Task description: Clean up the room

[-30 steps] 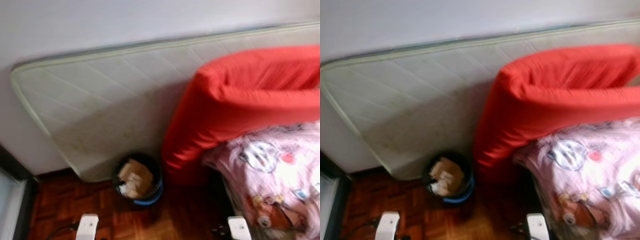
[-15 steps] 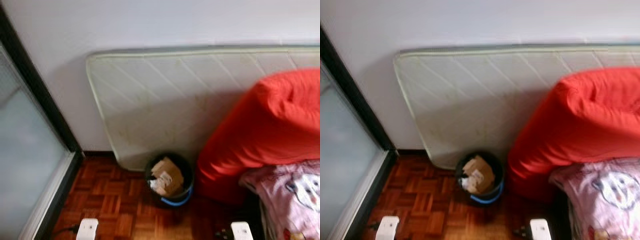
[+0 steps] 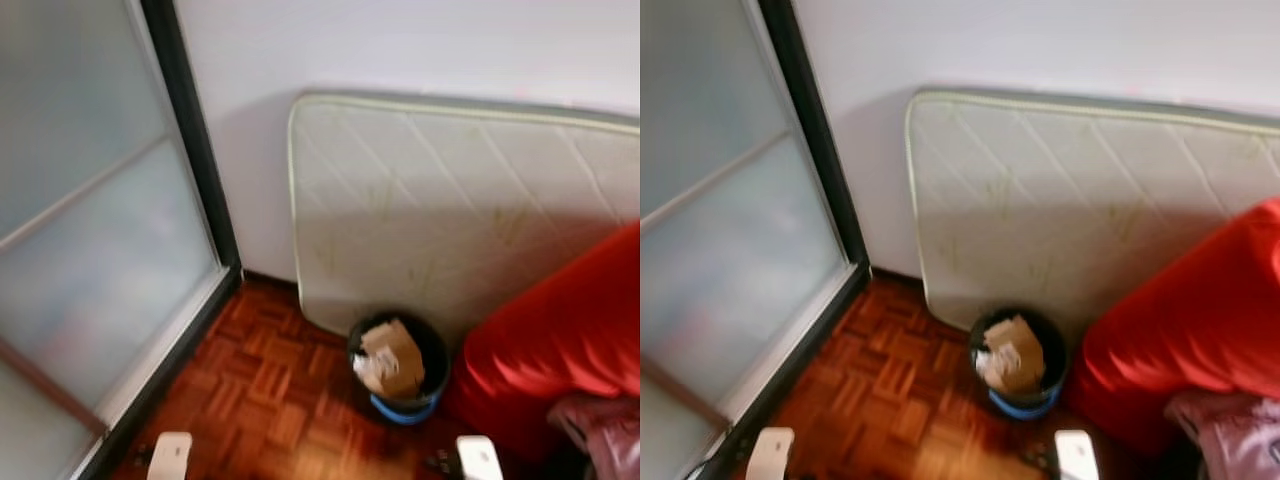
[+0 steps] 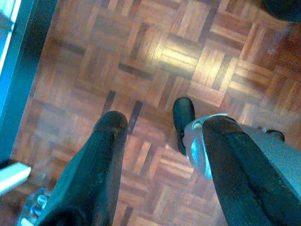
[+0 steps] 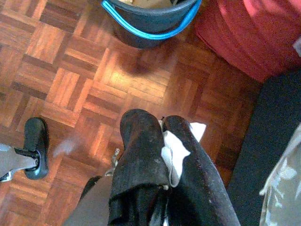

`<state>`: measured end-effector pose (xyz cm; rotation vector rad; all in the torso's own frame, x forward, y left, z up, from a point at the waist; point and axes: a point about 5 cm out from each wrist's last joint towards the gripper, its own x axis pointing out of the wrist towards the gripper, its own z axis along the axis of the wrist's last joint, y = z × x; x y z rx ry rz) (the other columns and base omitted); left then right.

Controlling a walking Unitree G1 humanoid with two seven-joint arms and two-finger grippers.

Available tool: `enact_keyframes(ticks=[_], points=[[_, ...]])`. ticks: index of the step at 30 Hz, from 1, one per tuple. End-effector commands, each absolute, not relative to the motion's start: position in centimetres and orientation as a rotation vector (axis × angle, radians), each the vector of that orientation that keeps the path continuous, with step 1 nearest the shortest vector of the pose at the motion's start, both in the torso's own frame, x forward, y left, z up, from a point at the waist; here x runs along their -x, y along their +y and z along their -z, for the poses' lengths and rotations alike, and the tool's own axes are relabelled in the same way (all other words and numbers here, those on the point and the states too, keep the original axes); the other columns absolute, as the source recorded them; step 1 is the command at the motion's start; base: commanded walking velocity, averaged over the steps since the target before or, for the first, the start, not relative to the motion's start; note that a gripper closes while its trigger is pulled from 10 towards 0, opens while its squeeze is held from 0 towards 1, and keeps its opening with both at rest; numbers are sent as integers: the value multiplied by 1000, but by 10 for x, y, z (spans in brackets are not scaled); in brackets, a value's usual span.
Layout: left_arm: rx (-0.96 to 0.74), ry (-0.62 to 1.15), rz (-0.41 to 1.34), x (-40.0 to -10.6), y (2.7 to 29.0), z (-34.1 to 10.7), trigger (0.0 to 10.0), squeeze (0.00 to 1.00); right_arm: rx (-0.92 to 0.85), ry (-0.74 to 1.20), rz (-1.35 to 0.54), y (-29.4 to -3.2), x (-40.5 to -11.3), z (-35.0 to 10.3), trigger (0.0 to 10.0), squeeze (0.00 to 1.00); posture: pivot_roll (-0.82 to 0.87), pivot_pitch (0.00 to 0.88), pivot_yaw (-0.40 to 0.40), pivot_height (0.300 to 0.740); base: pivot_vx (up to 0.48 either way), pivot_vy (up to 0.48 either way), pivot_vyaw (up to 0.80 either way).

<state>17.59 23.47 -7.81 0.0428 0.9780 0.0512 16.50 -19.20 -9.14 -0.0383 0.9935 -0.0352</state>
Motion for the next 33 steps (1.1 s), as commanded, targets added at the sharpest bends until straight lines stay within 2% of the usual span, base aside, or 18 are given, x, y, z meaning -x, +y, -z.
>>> enact_keyframes(ticks=[1, 9, 11, 13, 24, 28, 33], points=[[-38, 970, -47, -178, 234, 77, 10000, 0, 33, 1002, 60, -197, -161, 92, 10000, 0, -84, 0, -11, 740, 364, 0, 0], [-40, 969, -42, -179, 234, 77, 10000, 0, 67, 1003, 50, -197, -162, 92, 10000, 0, -87, 0, -9, 740, 383, 0, 0], [-42, 969, -40, -179, 234, 77, 10000, 0, 79, 1001, 49, -198, -162, 92, 10000, 0, -87, 0, -9, 740, 381, 0, 703], [-43, 969, -38, -179, 234, 77, 10000, 0, 64, 1002, 52, -197, -162, 92, 10000, 0, -88, 0, -7, 740, 382, 0, 800], [-54, 972, -27, -178, 235, 77, 10000, 0, 17, 1005, 87, -196, -159, 93, 10000, 0, -88, 0, -6, 740, 382, 0, 0], [-53, 967, -34, -178, 235, 77, 10000, 0, 19, 1010, 82, -196, -159, 93, 10000, 0, -89, 0, -6, 740, 0, 0, -797], [-60, 917, -55, -182, 237, 74, 10000, 0, 14, 935, 77, -196, -165, 90, 10000, 0, -94, 0, -5, 740, 0, 0, 0]])
